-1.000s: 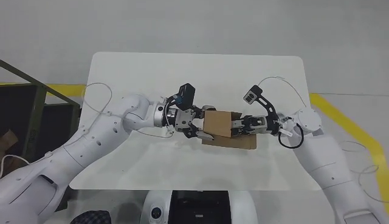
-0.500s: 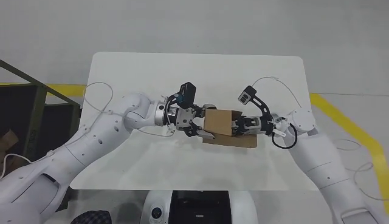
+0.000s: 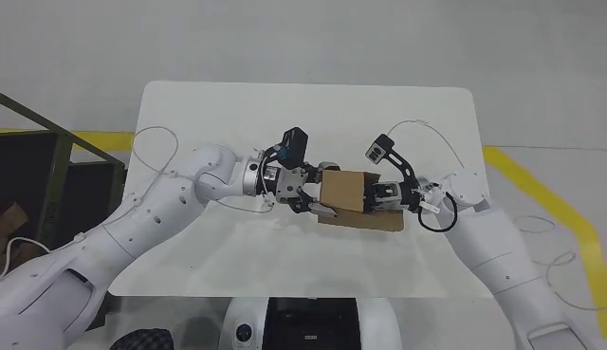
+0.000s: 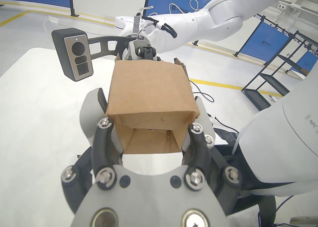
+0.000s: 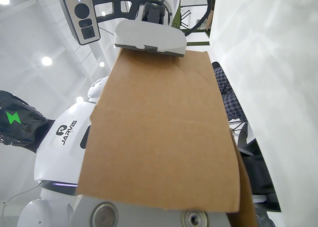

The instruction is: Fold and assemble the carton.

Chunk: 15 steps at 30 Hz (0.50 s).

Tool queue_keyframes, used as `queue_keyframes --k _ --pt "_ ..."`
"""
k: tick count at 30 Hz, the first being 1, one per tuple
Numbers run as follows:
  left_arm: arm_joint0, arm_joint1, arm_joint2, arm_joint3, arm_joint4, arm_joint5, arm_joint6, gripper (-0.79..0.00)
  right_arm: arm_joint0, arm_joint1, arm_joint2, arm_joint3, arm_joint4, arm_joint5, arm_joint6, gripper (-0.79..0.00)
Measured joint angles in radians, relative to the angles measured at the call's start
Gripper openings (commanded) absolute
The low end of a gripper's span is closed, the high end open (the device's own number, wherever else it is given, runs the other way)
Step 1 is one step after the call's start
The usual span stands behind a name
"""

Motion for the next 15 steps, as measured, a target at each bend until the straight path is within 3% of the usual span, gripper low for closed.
queue_keyframes --k 15 --pt "-0.011 -0.005 0.011 0.004 0.001 0.000 0.003 -0.215 0.006 -0.011 -0.019 -0.007 0.003 -0.002 0.000 -0.785"
